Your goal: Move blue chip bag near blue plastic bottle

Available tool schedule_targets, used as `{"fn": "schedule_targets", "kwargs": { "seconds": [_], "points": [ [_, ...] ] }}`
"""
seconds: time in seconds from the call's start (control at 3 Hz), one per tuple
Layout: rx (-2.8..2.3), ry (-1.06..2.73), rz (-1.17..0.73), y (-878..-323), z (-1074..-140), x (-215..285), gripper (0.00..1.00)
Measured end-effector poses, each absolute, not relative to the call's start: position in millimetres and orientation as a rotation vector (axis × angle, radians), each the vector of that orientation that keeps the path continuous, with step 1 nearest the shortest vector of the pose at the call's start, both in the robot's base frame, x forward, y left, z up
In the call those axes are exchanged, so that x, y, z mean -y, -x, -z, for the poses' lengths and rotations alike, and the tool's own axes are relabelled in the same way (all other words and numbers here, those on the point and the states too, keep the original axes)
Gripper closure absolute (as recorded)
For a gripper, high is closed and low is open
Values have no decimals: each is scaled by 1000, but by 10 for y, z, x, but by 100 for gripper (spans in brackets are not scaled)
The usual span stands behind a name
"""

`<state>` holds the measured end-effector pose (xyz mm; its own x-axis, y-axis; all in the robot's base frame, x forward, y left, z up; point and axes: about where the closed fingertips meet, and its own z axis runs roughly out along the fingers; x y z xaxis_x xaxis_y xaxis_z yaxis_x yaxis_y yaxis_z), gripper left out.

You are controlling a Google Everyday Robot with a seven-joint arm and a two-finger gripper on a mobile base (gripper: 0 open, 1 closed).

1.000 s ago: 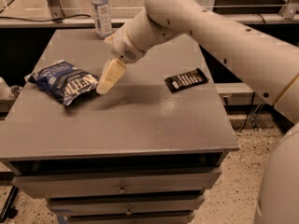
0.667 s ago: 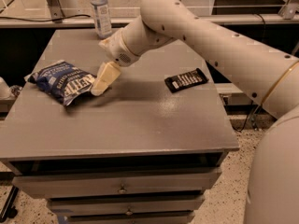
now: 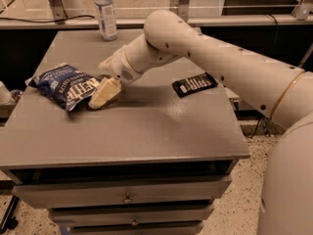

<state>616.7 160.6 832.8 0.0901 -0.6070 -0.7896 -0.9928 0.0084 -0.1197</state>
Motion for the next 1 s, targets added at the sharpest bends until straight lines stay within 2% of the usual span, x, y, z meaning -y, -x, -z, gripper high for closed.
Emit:
{"fn": "schedule_targets", "kwargs": {
  "seconds": [1.0],
  "points": [
    [-1729, 1558, -663, -6082, -8328, -1232, 88]
  ]
}}
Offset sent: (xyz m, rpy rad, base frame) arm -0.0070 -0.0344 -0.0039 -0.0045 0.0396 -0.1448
